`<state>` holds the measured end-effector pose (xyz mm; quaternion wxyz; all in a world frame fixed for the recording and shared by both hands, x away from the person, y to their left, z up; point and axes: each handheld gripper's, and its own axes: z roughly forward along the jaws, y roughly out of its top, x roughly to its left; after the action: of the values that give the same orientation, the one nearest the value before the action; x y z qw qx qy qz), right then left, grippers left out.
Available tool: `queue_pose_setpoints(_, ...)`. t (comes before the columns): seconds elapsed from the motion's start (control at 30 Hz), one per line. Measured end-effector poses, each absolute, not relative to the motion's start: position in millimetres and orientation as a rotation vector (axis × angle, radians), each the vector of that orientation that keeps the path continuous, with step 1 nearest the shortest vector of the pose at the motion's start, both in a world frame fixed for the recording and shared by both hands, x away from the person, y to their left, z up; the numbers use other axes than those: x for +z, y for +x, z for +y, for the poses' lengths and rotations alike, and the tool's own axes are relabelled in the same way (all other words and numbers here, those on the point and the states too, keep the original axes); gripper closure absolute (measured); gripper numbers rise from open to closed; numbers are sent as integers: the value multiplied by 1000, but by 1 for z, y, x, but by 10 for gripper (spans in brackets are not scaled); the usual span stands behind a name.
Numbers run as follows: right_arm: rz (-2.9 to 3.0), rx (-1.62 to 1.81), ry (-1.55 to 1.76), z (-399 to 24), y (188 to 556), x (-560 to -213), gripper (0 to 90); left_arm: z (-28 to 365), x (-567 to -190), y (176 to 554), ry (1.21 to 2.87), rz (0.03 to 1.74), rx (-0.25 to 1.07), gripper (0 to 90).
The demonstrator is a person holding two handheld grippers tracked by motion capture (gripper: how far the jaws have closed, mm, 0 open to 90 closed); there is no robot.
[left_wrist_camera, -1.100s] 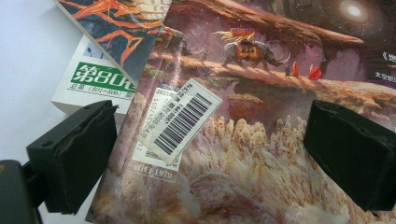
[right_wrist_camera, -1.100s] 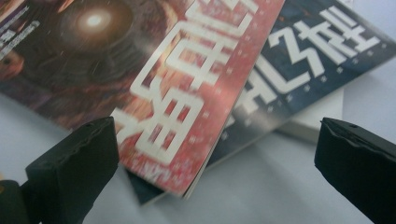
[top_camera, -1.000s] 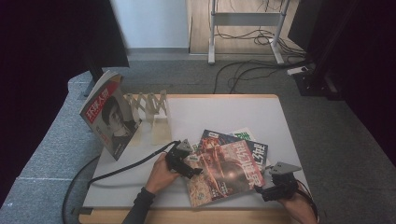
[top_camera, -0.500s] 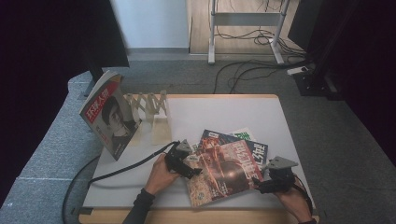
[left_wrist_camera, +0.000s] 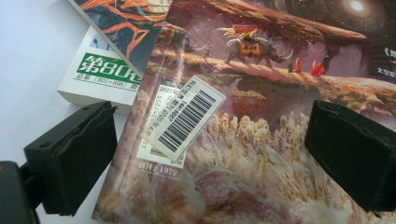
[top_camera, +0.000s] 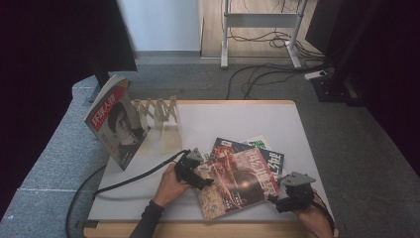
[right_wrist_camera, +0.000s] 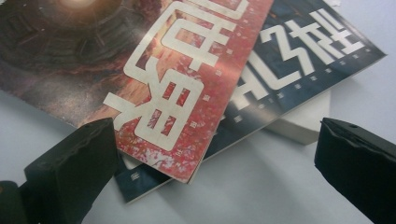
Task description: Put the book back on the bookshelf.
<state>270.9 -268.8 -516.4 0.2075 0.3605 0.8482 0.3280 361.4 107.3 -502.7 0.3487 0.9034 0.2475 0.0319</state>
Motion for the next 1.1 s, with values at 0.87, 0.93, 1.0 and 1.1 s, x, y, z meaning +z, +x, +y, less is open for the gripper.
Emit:
queue_pose_setpoints(0.87, 2287, 887, 1154, -262, 348, -505, 0, 145, -489, 338, 2358, 623, 140, 23)
queue_pose_setpoints(0.93, 2290, 877, 1155, -260, 354, -504, 0, 157, -489, 335, 2339, 621, 126, 58)
queue_pose_setpoints(1.0, 2294, 866, 1157, -257, 362, -504, 0, 168, -491, 331, 2334, 627, 124, 132)
queue_pose_setpoints(1.1, 2298, 850, 1165, -253, 372, -502, 0, 181, -495, 327, 2343, 628, 102, 198)
